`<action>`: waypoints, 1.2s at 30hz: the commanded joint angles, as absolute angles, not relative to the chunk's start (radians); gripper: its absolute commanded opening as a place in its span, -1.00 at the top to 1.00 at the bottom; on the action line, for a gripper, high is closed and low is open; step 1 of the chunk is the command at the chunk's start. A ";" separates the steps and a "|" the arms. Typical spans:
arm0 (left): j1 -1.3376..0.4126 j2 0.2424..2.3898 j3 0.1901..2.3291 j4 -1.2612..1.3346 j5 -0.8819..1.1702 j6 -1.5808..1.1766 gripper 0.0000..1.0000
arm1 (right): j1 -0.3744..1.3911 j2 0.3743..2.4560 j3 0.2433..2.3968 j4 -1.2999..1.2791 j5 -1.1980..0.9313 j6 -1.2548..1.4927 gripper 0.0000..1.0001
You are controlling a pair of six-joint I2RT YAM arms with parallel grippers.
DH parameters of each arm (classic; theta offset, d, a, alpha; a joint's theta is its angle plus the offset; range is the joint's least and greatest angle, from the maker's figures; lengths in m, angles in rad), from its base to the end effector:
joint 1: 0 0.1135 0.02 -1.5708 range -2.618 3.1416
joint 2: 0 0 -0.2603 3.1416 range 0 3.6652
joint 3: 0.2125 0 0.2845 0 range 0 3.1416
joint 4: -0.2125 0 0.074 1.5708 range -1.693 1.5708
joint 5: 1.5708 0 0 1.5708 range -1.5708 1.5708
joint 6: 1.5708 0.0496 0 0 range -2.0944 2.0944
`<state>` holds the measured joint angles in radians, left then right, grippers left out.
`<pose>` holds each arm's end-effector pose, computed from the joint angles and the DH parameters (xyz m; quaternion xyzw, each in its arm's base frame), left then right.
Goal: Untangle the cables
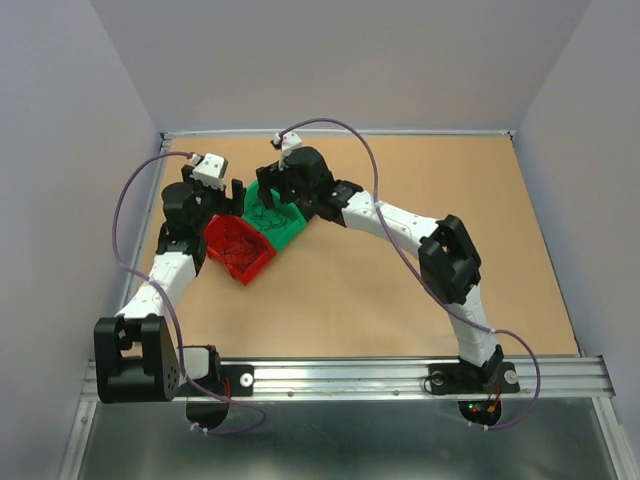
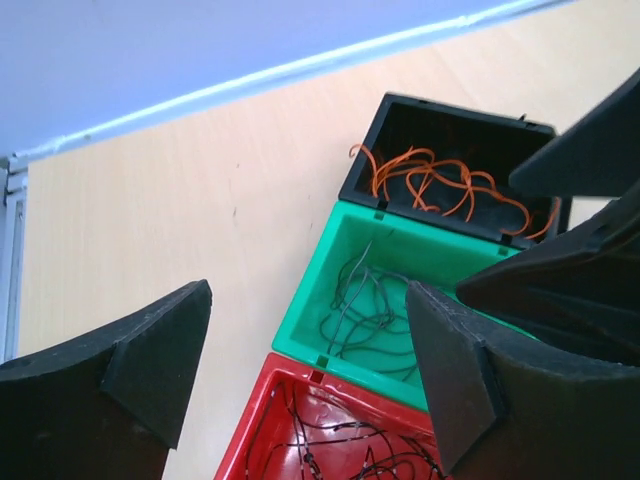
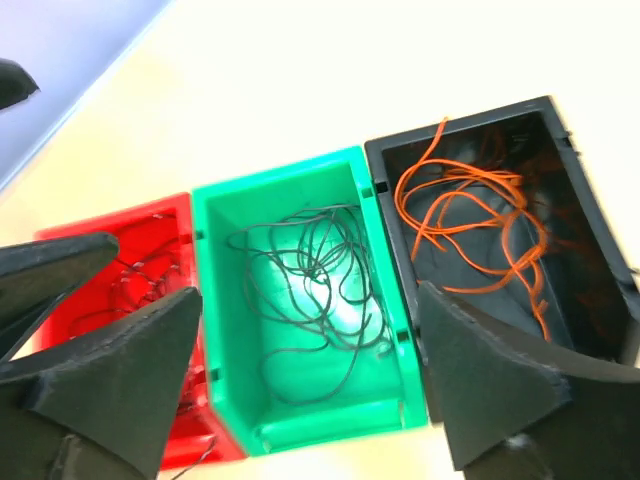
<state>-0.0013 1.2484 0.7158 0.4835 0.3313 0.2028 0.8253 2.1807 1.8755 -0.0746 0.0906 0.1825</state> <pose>0.3283 -0.0166 0.2649 0.1859 0.6990 -0.0504 0.6887 0.3879 0.4135 0.2548 -0.2371 0.7927 0.2377 0.5088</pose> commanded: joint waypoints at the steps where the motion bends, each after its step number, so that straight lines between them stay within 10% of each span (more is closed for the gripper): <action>1: 0.029 1.164 0.683 0.574 0.373 0.163 -0.89 | 0.827 2.019 1.806 -0.009 0.141 0.199 -0.95; 10: 0.077 0.919 0.534 0.571 0.411 0.098 -0.93 | 0.825 1.587 1.515 0.037 0.411 0.187 -1.00; 22: 0.077 0.349 0.232 0.508 0.505 0.095 -0.92 | 0.827 0.763 0.594 0.205 0.629 0.242 -1.00; 36: 0.077 0.264 0.112 0.584 0.515 0.127 -0.96 | 0.827 0.770 0.387 0.466 0.634 0.255 -1.00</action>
